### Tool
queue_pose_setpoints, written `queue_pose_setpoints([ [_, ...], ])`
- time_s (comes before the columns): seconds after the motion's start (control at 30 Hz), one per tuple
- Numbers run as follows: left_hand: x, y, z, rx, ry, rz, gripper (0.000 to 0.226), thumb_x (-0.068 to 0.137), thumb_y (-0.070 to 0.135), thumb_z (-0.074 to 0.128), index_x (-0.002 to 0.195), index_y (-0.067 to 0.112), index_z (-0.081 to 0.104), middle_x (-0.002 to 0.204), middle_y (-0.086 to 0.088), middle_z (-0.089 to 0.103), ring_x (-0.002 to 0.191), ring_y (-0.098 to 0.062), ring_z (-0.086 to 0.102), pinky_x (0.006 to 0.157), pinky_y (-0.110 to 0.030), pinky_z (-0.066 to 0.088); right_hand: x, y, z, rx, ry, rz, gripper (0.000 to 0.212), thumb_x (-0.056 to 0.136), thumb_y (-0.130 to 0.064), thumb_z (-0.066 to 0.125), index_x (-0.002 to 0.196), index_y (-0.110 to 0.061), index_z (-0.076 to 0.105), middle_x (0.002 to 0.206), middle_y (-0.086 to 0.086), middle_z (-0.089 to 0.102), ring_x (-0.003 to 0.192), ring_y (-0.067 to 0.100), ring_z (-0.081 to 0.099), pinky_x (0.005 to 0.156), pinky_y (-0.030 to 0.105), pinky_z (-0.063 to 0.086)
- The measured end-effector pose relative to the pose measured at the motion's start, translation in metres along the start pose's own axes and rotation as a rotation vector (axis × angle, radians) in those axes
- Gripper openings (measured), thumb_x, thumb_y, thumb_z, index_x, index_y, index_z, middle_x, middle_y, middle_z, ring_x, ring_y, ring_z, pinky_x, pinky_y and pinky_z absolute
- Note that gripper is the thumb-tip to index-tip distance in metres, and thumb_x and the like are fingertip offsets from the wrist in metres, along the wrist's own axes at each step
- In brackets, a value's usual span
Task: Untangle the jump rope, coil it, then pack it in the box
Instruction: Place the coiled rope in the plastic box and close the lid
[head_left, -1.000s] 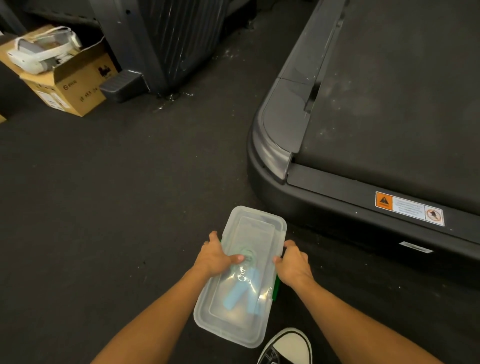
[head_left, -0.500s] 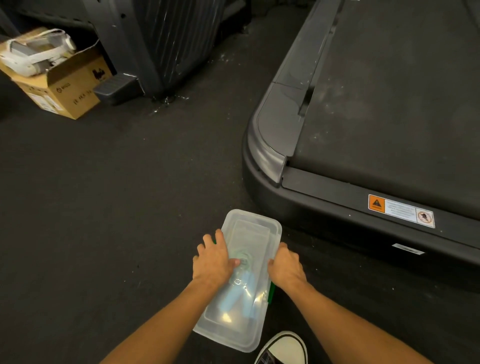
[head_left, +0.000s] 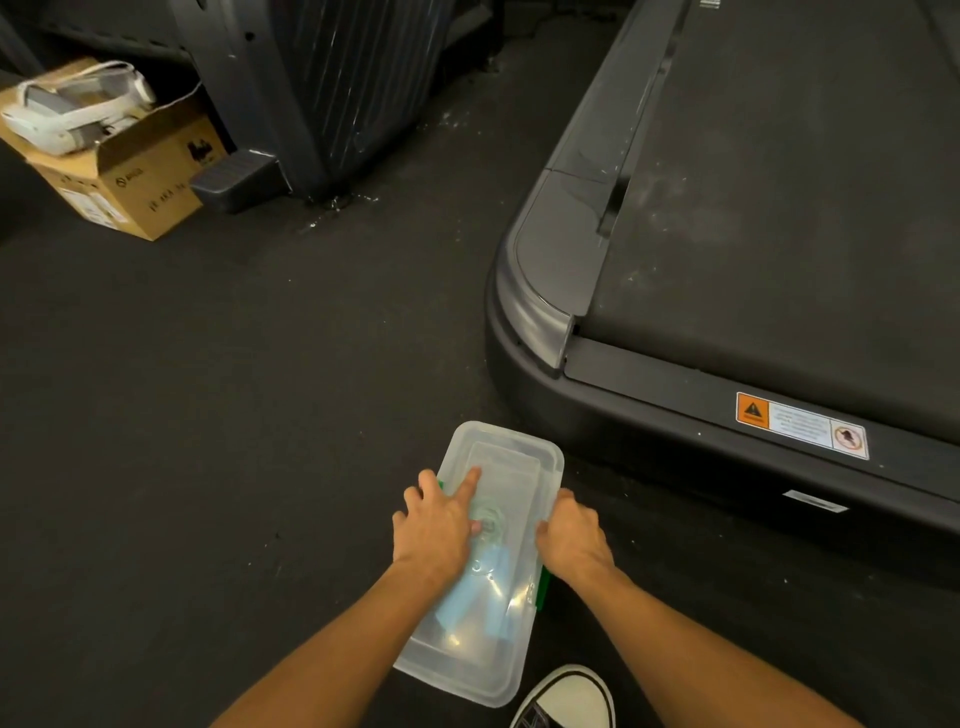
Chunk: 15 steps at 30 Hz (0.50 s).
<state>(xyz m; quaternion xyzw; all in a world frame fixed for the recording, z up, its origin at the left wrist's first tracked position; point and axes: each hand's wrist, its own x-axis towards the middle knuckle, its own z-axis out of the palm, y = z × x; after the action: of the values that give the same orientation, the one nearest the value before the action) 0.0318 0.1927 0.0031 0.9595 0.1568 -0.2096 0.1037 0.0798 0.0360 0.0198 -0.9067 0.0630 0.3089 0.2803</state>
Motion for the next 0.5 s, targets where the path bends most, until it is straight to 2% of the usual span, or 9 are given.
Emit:
queue_pose_setpoints([
  [0.07, 0.003, -0.002, -0.003, -0.024, -0.035, -0.019, 0.074, 0.099, 0.054, 0.048, 0.156, 0.045, 0.001, 0.137, -0.013, 0.028, 0.124, -0.029, 0.042, 0.104, -0.048, 0.044, 0.001, 0.004, 0.0, 0.067, -0.012, -0.002, 0.039, 0.092, -0.023, 0.063, 0.128, -0.019, 0.048, 0.121, 0.007, 0.059, 0.102, 0.022, 0.064, 0.088, 0.042, 0.058],
  [0.13, 0.007, -0.001, -0.007, -0.052, -0.107, -0.044, 0.08, 0.096, 0.057, 0.051, 0.155, 0.048, -0.002, 0.139, -0.013, 0.025, 0.126, -0.031, 0.041, 0.104, -0.05, 0.044, 0.001, 0.008, -0.001, 0.165, -0.038, 0.009, 0.046, 0.092, -0.023, 0.064, 0.133, -0.022, 0.045, 0.133, 0.01, 0.051, 0.114, 0.026, 0.059, 0.095, 0.042, 0.054],
  [0.2, 0.007, 0.002, -0.008, -0.081, -0.181, -0.062, 0.093, 0.089, 0.061, 0.059, 0.153, 0.049, -0.008, 0.142, -0.012, 0.02, 0.128, -0.032, 0.04, 0.103, -0.051, 0.045, 0.0, 0.014, -0.001, 0.24, -0.08, 0.055, 0.057, 0.092, -0.028, 0.065, 0.142, -0.027, 0.038, 0.145, 0.012, 0.038, 0.128, 0.032, 0.05, 0.101, 0.047, 0.049],
  [0.27, 0.005, 0.006, -0.006, -0.081, -0.203, -0.076, 0.104, 0.083, 0.063, 0.065, 0.152, 0.05, -0.013, 0.142, -0.012, 0.016, 0.127, -0.031, 0.04, 0.102, -0.05, 0.047, -0.003, 0.019, -0.001, 0.35, -0.136, 0.134, 0.068, 0.091, -0.032, 0.065, 0.149, -0.03, 0.029, 0.15, 0.012, 0.035, 0.133, 0.035, 0.046, 0.101, 0.053, 0.049],
  [0.4, 0.005, 0.008, -0.003, -0.063, -0.184, -0.081, 0.108, 0.082, 0.063, 0.067, 0.152, 0.048, -0.014, 0.138, -0.012, 0.018, 0.123, -0.031, 0.041, 0.1, -0.051, 0.048, -0.01, 0.022, 0.003, 0.52, -0.27, 0.275, 0.091, 0.084, -0.027, 0.073, 0.153, -0.029, 0.014, 0.145, 0.012, 0.043, 0.129, 0.036, 0.047, 0.099, 0.056, 0.048],
  [0.5, 0.004, 0.008, -0.003, -0.054, -0.177, -0.087, 0.108, 0.083, 0.063, 0.066, 0.152, 0.047, -0.014, 0.139, -0.013, 0.017, 0.124, -0.032, 0.041, 0.101, -0.051, 0.048, -0.013, 0.024, 0.01, 0.527, -0.296, 0.258, 0.087, 0.082, -0.02, 0.075, 0.15, -0.025, 0.02, 0.125, 0.006, 0.051, 0.114, 0.028, 0.054, 0.092, 0.05, 0.048],
])
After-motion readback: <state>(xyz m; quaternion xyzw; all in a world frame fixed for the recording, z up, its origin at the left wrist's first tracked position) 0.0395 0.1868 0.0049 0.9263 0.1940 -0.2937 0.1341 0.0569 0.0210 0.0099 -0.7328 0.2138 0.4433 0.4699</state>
